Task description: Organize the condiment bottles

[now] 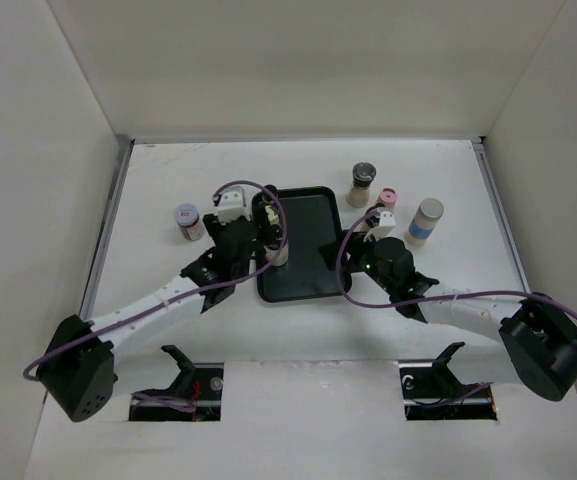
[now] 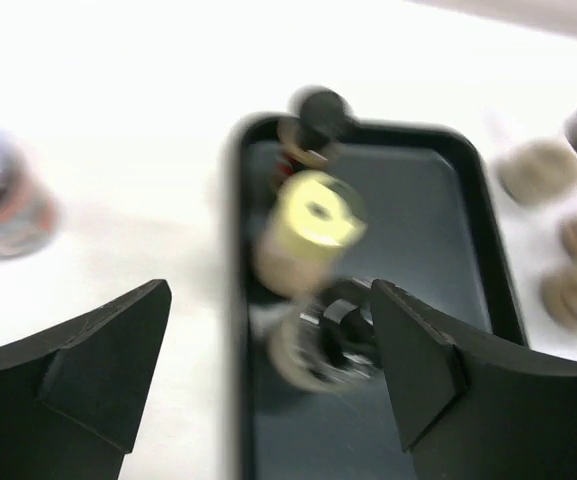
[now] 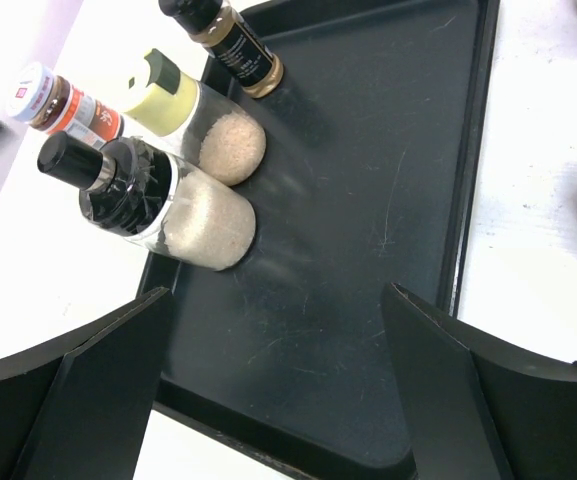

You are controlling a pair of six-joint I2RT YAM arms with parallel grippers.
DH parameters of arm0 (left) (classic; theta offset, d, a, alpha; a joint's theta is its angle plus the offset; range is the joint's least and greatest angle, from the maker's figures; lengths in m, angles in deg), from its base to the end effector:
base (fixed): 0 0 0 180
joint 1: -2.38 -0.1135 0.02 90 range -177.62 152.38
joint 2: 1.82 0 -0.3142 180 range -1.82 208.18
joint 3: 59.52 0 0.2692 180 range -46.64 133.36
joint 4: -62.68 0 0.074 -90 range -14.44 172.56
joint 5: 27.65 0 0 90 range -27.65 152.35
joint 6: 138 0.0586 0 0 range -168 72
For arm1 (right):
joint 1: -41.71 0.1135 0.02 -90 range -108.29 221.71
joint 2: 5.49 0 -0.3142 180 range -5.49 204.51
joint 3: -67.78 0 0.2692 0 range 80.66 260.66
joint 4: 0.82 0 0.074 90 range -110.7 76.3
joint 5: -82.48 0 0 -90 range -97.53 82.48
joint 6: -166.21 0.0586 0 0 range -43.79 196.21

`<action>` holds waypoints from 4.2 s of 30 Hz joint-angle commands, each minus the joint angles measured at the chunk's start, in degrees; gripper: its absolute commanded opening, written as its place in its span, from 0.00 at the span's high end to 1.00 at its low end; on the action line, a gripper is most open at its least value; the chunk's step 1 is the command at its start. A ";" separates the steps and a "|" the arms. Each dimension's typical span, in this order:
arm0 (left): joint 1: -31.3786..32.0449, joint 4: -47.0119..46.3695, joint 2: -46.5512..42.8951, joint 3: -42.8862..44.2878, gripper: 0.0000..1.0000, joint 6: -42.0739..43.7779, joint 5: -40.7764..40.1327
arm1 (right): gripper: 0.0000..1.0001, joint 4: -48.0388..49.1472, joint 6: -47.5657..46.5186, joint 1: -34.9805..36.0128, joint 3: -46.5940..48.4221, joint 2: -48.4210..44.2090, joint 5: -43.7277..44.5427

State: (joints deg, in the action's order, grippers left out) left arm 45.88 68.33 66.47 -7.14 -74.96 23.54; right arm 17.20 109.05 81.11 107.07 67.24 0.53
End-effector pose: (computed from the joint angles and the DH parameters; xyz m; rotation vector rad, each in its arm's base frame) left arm 0.2240 -0.1619 0.2876 -0.1692 1.8578 -0.1897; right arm 0.2205 0.1705 0.2301 -0.0071 1.9045 0.7456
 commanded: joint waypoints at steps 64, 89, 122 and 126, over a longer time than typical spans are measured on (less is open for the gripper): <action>7.24 12.59 -15.39 -2.60 0.72 0.41 4.00 | 0.14 3.47 0.12 0.02 0.66 -0.57 2.31; 9.97 -4.03 0.71 -5.31 0.47 4.19 10.15 | 0.37 0.32 -1.20 -0.07 0.04 -8.30 6.71; -11.73 -25.46 -22.15 -28.34 0.00 -6.96 2.24 | 0.06 -26.60 -6.47 -11.23 26.67 14.98 26.75; -11.82 -27.23 -20.48 -29.13 0.00 -7.05 2.60 | 0.22 -27.11 -6.91 -11.58 28.78 18.67 27.01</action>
State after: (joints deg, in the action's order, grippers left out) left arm 34.36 47.07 45.31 -35.83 -80.49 24.13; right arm -11.54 102.71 69.83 132.64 84.66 26.56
